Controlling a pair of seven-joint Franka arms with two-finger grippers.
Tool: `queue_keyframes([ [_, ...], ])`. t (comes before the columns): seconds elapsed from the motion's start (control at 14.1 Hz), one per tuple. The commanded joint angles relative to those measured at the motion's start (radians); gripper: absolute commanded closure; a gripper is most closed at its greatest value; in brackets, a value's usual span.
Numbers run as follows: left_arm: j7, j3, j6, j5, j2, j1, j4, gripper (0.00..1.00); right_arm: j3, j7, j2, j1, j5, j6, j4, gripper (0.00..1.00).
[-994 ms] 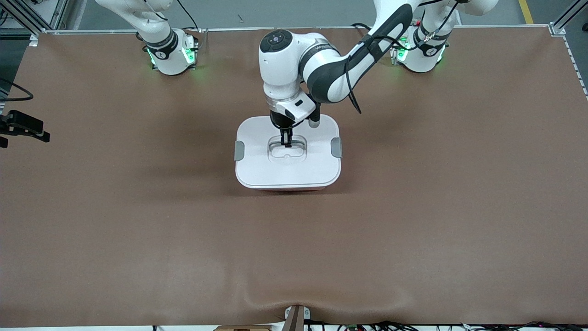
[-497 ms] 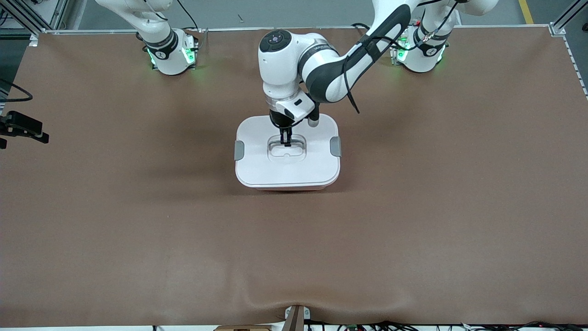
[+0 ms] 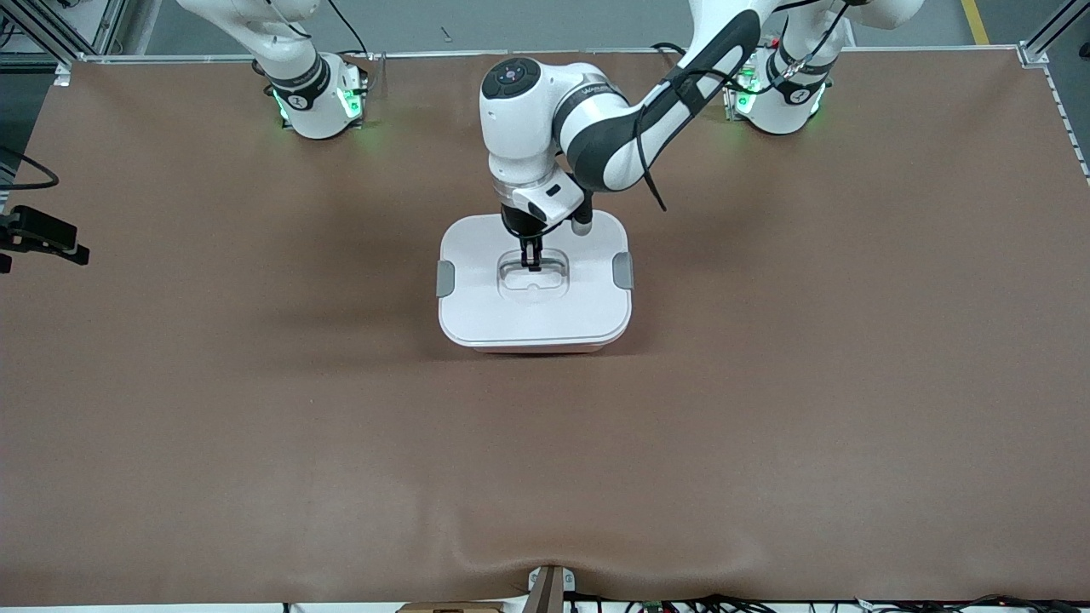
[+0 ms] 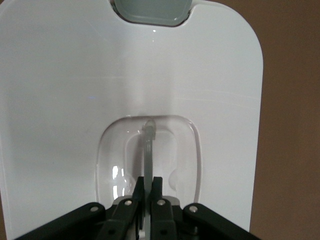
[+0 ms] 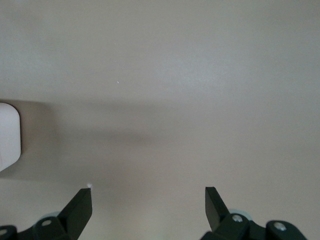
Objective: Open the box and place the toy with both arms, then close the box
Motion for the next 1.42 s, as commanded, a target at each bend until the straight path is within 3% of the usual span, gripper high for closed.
queue_keyframes([
  [0.0, -0.192, -0.002, 0.018, 0.052, -0.012, -0.010, -0.021, 1.00, 0.017, 0.011, -0.024, -0.010, -0.010, 0.012, -0.022, 0.00],
  [0.78, -0.200, -0.002, 0.018, 0.049, 0.005, -0.012, -0.022, 1.00, 0.011, 0.022, -0.025, 0.025, -0.002, -0.014, -0.017, 0.00],
  [0.92, -0.200, -0.002, 0.018, 0.051, 0.011, -0.013, -0.015, 1.00, -0.091, 0.020, -0.027, 0.123, 0.001, -0.013, -0.017, 0.00],
  [0.99, -0.200, -0.002, 0.018, 0.049, 0.011, -0.013, -0.012, 1.00, -0.099, 0.020, -0.025, 0.128, 0.002, -0.011, -0.017, 0.00],
  [1.35, -0.200, -0.001, 0.036, 0.043, 0.015, -0.012, -0.007, 1.00, -0.050, 0.019, -0.025, 0.075, 0.004, -0.011, -0.016, 0.00],
])
